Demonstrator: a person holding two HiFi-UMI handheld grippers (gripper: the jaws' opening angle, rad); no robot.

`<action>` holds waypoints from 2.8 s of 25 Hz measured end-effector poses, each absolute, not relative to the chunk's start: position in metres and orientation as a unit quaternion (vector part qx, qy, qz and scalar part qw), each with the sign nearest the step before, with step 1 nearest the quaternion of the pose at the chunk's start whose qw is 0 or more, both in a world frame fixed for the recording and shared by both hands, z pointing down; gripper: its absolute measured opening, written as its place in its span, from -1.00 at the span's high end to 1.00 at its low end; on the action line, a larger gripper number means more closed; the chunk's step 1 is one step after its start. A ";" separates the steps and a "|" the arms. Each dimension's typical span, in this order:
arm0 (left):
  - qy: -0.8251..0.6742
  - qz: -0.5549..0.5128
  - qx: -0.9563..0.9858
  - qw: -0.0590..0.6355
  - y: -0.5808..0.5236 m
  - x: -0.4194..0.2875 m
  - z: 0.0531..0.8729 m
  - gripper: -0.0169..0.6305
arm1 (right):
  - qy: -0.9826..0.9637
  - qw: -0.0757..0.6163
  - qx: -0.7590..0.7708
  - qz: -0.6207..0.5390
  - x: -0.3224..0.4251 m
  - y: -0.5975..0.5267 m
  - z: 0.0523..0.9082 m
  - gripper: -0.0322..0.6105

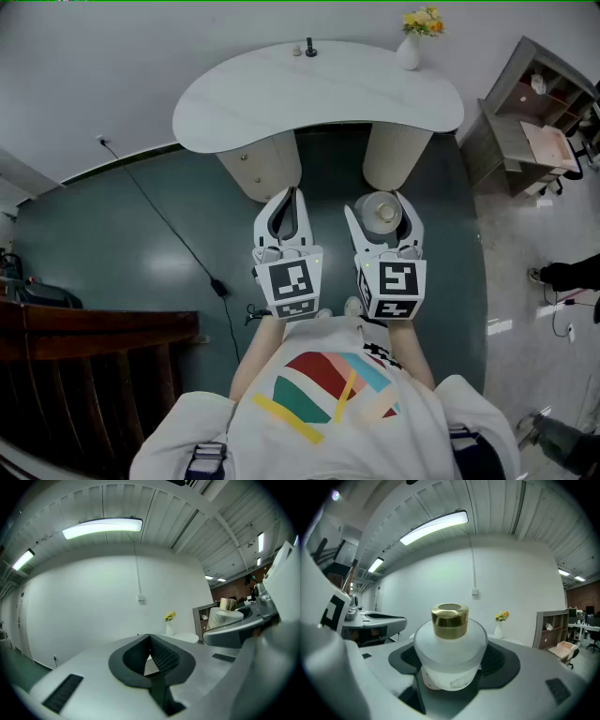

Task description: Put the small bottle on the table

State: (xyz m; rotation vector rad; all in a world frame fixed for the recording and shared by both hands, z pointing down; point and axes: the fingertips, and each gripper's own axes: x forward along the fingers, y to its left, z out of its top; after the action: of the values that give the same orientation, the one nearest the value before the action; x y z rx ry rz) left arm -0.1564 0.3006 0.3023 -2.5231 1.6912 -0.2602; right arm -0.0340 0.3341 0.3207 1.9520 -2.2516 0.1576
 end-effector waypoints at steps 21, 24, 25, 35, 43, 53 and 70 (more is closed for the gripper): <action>0.569 -0.090 -0.816 0.049 0.292 -0.096 0.313 0.90 | -0.756 0.066 0.649 0.053 0.037 0.331 0.328 -0.16; 0.574 -0.090 -0.812 0.051 0.295 -0.086 0.316 0.90 | -0.760 0.064 0.645 0.050 0.047 0.332 0.331 -0.16; 0.576 -0.089 -0.811 0.053 0.296 -0.083 0.317 0.90 | -0.761 0.064 0.644 0.050 0.051 0.332 0.333 -0.16; 0.602 -0.081 -0.792 0.067 0.299 -0.090 0.312 0.90 | -0.770 0.057 0.633 0.050 0.059 0.323 0.339 -0.16; 0.600 -0.058 -0.794 0.085 0.269 -0.082 0.298 0.90 | -0.767 0.045 0.640 0.022 0.070 0.298 0.326 -0.16; 0.604 -0.039 -0.792 0.074 0.166 -0.090 0.302 0.90 | -0.759 0.056 0.648 -0.018 0.072 0.222 0.317 -0.16; 0.585 -0.036 -0.809 0.026 0.031 -0.085 0.334 0.90 | -0.774 0.085 0.627 0.000 0.040 0.080 0.339 -0.16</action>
State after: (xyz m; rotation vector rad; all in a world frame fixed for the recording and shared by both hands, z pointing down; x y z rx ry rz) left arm -0.0851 0.0310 0.3338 -2.5013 1.8091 -0.1121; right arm 0.0402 0.0802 0.3393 1.8705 -2.3079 -0.0001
